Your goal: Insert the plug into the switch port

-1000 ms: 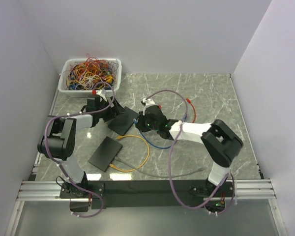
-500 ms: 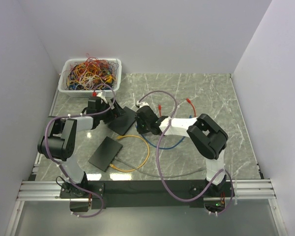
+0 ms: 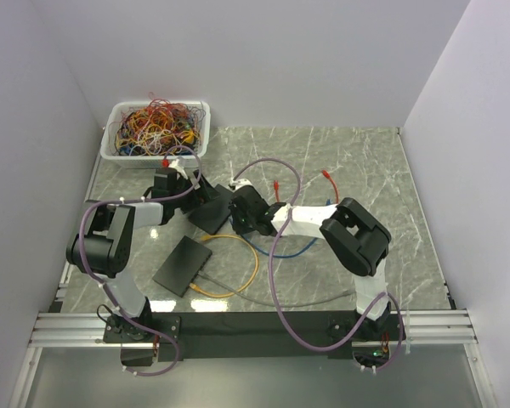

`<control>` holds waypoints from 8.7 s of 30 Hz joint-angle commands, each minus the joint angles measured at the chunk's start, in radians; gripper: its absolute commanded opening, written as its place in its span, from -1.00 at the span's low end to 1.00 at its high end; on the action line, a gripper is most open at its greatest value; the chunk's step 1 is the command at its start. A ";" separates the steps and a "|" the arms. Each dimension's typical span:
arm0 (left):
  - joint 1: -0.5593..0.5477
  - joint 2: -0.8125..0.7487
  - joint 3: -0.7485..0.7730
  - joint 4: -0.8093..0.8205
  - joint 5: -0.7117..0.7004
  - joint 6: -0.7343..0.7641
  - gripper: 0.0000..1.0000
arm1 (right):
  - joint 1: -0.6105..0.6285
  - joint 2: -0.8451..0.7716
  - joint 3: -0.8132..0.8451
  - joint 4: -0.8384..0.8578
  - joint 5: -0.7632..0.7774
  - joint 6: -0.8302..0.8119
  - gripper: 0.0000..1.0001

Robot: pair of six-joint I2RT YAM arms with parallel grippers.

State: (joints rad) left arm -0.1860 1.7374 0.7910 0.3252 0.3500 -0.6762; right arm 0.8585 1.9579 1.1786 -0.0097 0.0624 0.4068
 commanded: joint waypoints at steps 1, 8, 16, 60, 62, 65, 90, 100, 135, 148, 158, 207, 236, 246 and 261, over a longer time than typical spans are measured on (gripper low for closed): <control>-0.013 0.022 -0.001 0.018 0.007 -0.005 0.85 | 0.019 -0.002 0.030 0.008 -0.013 -0.011 -1.00; -0.027 0.031 0.008 0.011 0.000 0.004 0.85 | 0.025 -0.008 0.030 0.008 -0.010 -0.014 -1.00; -0.044 0.059 0.024 -0.009 -0.017 0.013 0.84 | 0.030 -0.042 0.018 0.008 -0.010 -0.016 -1.00; -0.069 0.065 0.048 -0.081 -0.091 0.072 0.82 | 0.119 -0.005 0.111 -0.047 0.183 -0.120 -1.00; -0.069 0.065 0.045 -0.083 -0.095 0.073 0.82 | 0.117 0.002 0.119 -0.058 0.191 -0.122 -1.00; -0.069 0.062 0.047 -0.089 -0.100 0.075 0.82 | 0.119 0.003 0.105 -0.053 0.172 -0.115 -1.00; -0.072 0.071 0.045 -0.087 -0.083 0.093 0.81 | 0.129 0.029 0.133 -0.062 0.140 -0.114 -1.00; -0.105 0.096 0.086 -0.136 -0.092 0.135 0.79 | 0.139 0.009 0.145 -0.056 0.178 -0.180 -1.00; -0.116 0.143 0.050 -0.091 -0.022 0.098 0.79 | 0.100 0.010 0.024 0.310 0.146 -0.399 -1.00; -0.124 0.152 0.042 -0.090 -0.023 0.127 0.79 | 0.099 -0.024 0.033 0.356 0.126 -0.526 -1.00; -0.162 0.174 0.062 -0.143 -0.089 0.124 0.78 | 0.094 -0.076 0.044 0.364 0.148 -0.536 -1.00; -0.359 0.228 -0.219 0.060 -0.014 -0.138 0.78 | 0.088 0.044 0.107 0.491 0.097 -0.428 -1.00; -0.385 0.188 -0.217 -0.047 -0.151 -0.134 0.84 | 0.145 -0.091 -0.138 0.560 -0.010 -0.339 -0.45; -0.320 0.097 -0.167 -0.181 -0.252 -0.114 0.88 | 0.166 -0.218 -0.198 0.455 0.068 -0.349 0.02; -0.262 0.014 -0.108 -0.276 -0.267 -0.077 0.91 | 0.160 -0.209 -0.159 0.251 0.160 -0.284 0.68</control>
State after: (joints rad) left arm -0.4530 1.7103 0.7387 0.3611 0.0460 -0.7452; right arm 1.0229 1.7153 0.9775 0.2661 0.1795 0.0891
